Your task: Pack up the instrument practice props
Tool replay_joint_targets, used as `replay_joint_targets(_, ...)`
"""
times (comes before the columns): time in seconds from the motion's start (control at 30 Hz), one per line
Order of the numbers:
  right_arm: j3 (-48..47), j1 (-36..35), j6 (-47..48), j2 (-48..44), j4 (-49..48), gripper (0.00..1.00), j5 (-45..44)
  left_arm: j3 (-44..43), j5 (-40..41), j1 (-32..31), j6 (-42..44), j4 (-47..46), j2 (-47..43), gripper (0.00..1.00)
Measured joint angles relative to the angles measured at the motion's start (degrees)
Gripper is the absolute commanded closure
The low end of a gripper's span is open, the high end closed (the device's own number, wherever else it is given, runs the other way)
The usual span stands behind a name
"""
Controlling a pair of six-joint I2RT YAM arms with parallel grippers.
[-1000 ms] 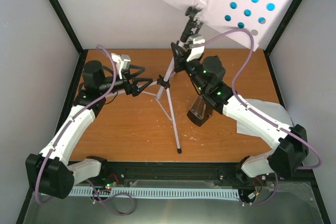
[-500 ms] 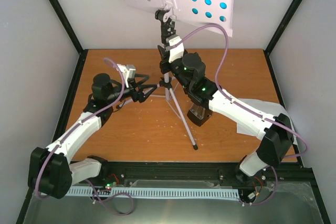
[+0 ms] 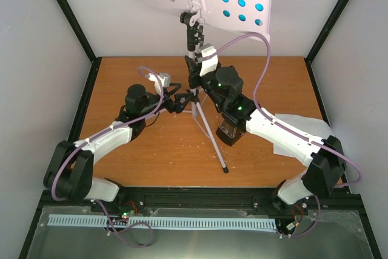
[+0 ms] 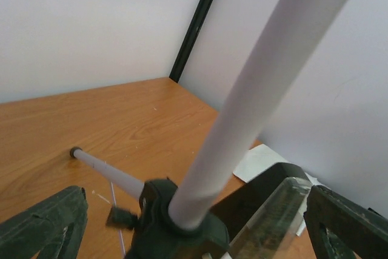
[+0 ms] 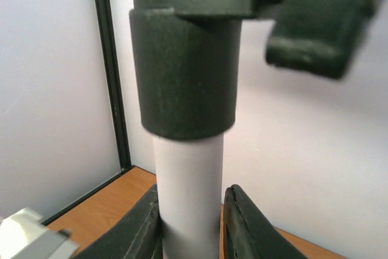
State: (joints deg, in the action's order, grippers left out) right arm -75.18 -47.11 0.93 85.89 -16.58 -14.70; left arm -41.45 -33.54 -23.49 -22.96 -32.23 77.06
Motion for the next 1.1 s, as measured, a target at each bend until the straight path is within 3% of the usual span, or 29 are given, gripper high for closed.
replay_joint_targets(0.17, 2.1, -0.1, -0.5, -1.5, -0.8, 0.69, 1.3, -7.1, -3.0, -0.5, 4.7, -1.9, 7.4, 0.04)
replay_joint_targets(0.27, 2.1, -0.1, -0.7, -1.5, -0.6, 0.51, 1.6, -10.3, -4.2, -0.5, 7.1, -3.1, 10.4, 0.11)
replay_joint_targets(0.43, 3.1, -0.1, -0.8, -3.0, 0.4, 0.31, 1.3, -10.7, -4.8, -0.5, 8.2, -4.9, 12.6, 0.36)
replay_joint_targets(0.6, 6.7, 0.0, -1.7, -9.0, 2.1, 0.18, 1.4, -10.7, -6.6, -0.8, 8.2, -7.0, 14.0, 0.56)
replay_joint_targets(0.77, 12.6, 0.2, -2.8, -17.9, 3.3, 0.12, 2.1, -11.9, -8.9, -1.0, 9.0, -7.4, 15.2, 0.82)
replay_joint_targets(0.9, 17.7, 1.8, -4.1, -23.5, 4.5, 0.11, 5.2, -12.1, -8.1, -1.0, 16.9, -8.0, 15.1, 0.98)
replay_joint_targets(1.1, 23.8, 13.4, -10.3, -26.5, 3.8, 0.09, 18.7, -12.2, -8.5, 0.4, 18.7, -4.0, 13.3, 1.0)
